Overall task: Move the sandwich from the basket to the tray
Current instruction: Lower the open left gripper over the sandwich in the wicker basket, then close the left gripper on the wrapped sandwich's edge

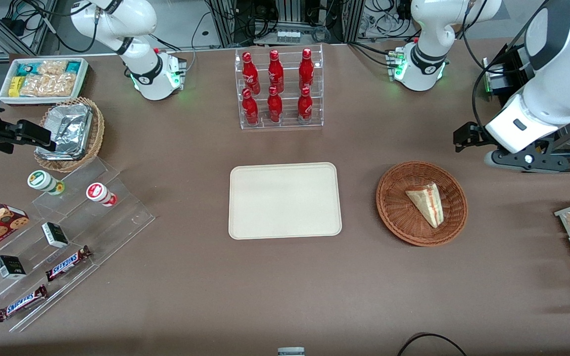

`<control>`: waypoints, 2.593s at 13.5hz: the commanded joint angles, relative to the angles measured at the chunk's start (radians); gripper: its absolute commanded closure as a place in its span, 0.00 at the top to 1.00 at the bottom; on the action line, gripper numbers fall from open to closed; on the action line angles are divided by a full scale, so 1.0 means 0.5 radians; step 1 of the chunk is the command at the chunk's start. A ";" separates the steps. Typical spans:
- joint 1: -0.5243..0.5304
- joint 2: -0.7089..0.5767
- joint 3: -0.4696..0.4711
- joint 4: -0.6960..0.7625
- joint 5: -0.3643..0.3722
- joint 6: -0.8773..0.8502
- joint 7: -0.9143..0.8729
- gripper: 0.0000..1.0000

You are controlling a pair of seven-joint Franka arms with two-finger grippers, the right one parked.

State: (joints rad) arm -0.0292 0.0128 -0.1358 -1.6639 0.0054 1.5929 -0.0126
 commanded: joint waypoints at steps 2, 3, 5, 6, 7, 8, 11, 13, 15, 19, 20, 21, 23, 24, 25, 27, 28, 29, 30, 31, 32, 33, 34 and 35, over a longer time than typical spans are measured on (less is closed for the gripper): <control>0.025 0.033 -0.017 0.057 -0.014 -0.050 0.010 1.00; 0.022 0.063 -0.017 0.048 -0.014 -0.035 0.007 1.00; 0.018 0.173 -0.017 0.002 -0.017 0.011 0.010 1.00; 0.018 0.186 -0.017 -0.077 -0.017 0.096 0.010 1.00; 0.018 0.177 -0.017 -0.181 -0.014 0.212 0.007 1.00; 0.018 0.168 -0.017 -0.294 -0.005 0.329 0.007 1.00; 0.018 0.149 -0.017 -0.589 -0.002 0.673 -0.008 1.00; 0.018 0.140 -0.014 -0.740 0.002 0.851 -0.018 1.00; 0.025 0.116 -0.014 -0.905 0.005 1.041 -0.054 1.00; 0.025 0.106 -0.014 -1.090 0.005 1.315 -0.505 1.00; 0.025 0.116 -0.014 -1.105 0.005 1.348 -0.621 1.00; 0.025 0.122 -0.014 -1.136 0.005 1.412 -0.804 1.00; 0.025 0.125 -0.014 -1.225 0.005 1.630 -1.209 1.00; 0.025 0.143 -0.014 -1.249 0.005 1.701 -1.339 1.00; 0.025 0.158 -0.014 -1.256 0.005 1.723 -1.419 1.00; 0.025 0.195 -0.014 -1.253 0.002 1.726 -1.591 1.00; 0.025 0.217 -0.014 -1.253 0.005 1.723 -1.658 1.00; 0.025 0.229 -0.014 -1.253 0.005 1.711 -1.668 1.00; 0.025 0.263 -0.014 -1.253 0.005 1.711 -1.674 1.00; 0.025 0.311 -0.014 -1.244 0.002 1.720 -1.674 1.00; 0.025 0.351 -0.011 -1.237 0.002 1.732 -1.674 1.00; 0.025 0.376 -0.014 -1.234 0.005 1.756 -1.668 1.00; 0.025 0.398 -0.014 -1.231 0.002 1.766 -1.665 1.00; 0.028 0.422 -0.011 -1.222 0.002 1.766 -1.668 0.85</control>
State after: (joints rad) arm -0.0274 0.2016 -0.1340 -2.2861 0.0054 2.4606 -0.8306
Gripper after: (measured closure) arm 0.004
